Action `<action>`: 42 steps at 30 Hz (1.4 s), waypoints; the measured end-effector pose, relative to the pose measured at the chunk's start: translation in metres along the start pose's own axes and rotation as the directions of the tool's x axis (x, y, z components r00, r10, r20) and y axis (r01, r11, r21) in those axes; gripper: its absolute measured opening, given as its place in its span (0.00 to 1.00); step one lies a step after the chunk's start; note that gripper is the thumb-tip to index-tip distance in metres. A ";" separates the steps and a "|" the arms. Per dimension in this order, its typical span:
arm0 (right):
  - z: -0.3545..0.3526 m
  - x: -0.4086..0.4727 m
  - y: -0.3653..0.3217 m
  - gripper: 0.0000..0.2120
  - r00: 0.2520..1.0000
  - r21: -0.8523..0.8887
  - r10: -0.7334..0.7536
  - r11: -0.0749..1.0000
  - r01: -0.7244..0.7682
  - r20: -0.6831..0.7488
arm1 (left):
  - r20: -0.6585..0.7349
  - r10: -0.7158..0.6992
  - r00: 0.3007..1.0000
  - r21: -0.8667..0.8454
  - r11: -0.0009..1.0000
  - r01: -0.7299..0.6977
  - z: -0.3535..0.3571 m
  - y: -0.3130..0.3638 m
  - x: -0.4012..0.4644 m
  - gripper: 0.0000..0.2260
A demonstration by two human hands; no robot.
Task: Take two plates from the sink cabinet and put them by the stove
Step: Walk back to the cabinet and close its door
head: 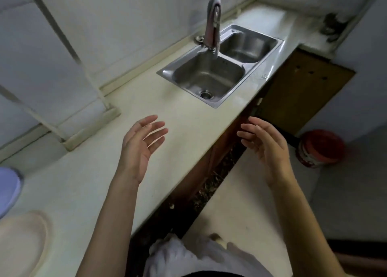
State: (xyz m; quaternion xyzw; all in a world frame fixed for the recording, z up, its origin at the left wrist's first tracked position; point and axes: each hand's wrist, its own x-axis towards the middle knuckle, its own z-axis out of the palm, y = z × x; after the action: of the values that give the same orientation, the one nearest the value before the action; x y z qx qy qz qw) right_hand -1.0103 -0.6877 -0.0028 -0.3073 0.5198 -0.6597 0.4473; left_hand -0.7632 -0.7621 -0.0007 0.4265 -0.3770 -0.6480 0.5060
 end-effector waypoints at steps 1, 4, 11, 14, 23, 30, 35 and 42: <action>-0.016 0.003 -0.004 0.09 1.000 -0.006 -0.010 1.000 0.009 -0.027 | 0.022 -0.012 1.000 -0.003 1.000 0.012 0.016 -0.007 0.005 0.10; -0.060 0.011 -0.013 0.09 0.994 -0.022 -0.029 0.999 0.026 -0.103 | 0.099 -0.074 0.992 -0.014 0.997 0.075 0.062 -0.029 0.018 0.10; -0.134 0.028 -0.024 0.10 0.965 -0.011 -0.016 1.000 0.014 -0.262 | 0.211 -0.194 0.958 0.089 0.980 0.178 0.149 -0.064 0.049 0.09; -0.161 0.042 -0.024 0.11 0.947 -0.021 -0.014 1.000 0.007 -0.322 | 0.250 -0.244 0.937 0.111 0.969 0.222 0.183 -0.077 0.074 0.09; -0.232 0.143 -0.029 0.12 0.867 -0.024 -0.029 1.000 0.020 -0.498 | 0.387 -0.325 0.863 0.147 0.946 0.290 0.287 -0.109 0.186 0.09; -0.271 0.213 -0.054 0.13 0.816 -0.007 -0.045 0.999 0.049 -0.576 | 0.469 -0.348 0.811 0.195 0.937 0.289 0.368 -0.115 0.259 0.10; -0.303 0.241 -0.060 0.13 0.776 -0.025 -0.035 0.999 0.025 -0.630 | 0.497 -0.400 0.770 0.246 0.916 0.317 0.409 -0.131 0.288 0.11; -0.359 0.291 -0.069 0.13 0.769 0.005 -0.008 1.000 0.015 -0.639 | 0.470 -0.436 0.767 0.293 0.897 0.331 0.469 -0.168 0.322 0.11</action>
State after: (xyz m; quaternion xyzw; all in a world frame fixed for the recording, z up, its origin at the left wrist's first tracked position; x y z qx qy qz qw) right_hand -1.4612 -0.8005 -0.0511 -0.0661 0.6358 -0.7301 0.2417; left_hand -1.2979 -1.0155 -0.0452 0.3483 -0.4658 -0.7895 0.1960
